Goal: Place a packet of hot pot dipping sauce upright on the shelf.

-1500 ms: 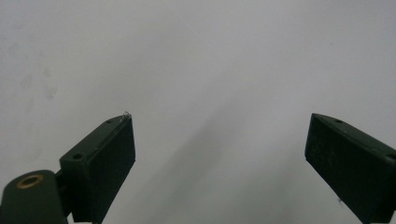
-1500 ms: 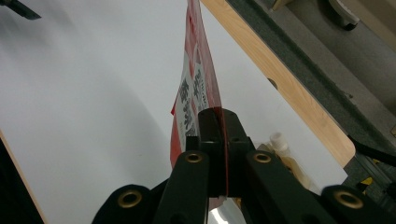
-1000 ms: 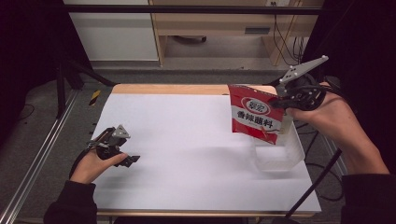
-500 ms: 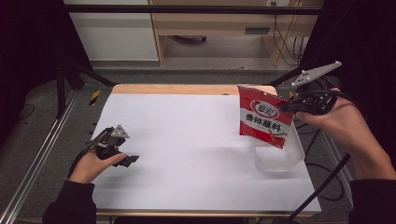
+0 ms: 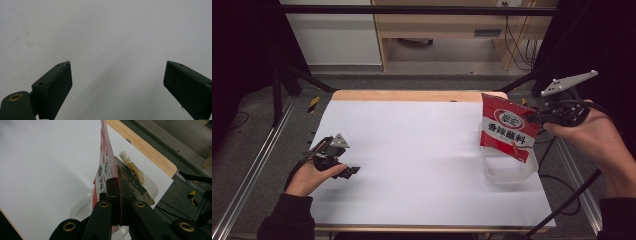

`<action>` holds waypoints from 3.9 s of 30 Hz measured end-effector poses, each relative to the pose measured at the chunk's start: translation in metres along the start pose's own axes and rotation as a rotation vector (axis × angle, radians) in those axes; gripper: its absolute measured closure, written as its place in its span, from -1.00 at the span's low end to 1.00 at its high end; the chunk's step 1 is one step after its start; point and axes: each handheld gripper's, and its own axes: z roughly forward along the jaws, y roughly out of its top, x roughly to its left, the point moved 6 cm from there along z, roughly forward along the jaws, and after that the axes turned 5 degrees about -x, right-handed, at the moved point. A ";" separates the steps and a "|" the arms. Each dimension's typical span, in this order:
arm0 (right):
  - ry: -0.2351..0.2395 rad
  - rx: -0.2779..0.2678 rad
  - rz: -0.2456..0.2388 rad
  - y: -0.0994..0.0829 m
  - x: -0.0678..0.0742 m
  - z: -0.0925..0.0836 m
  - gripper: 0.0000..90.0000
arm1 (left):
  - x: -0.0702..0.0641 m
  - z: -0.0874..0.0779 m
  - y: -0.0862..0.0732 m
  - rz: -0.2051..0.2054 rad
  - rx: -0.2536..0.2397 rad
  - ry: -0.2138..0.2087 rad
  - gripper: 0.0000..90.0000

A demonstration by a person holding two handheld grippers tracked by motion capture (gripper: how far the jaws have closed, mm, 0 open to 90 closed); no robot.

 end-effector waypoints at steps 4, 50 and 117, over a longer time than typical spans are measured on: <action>-0.007 0.008 0.016 -0.007 -0.005 0.000 1.00 | 0.000 -0.001 0.001 0.001 -0.001 -0.004 -0.81; 0.012 -0.008 0.117 -0.065 -0.010 0.022 1.00 | -0.003 0.009 -0.002 0.005 0.027 -0.013 -0.82; -0.055 0.063 0.125 -0.074 -0.015 0.041 0.03 | -0.001 0.002 -0.002 -0.012 0.002 -0.013 -0.82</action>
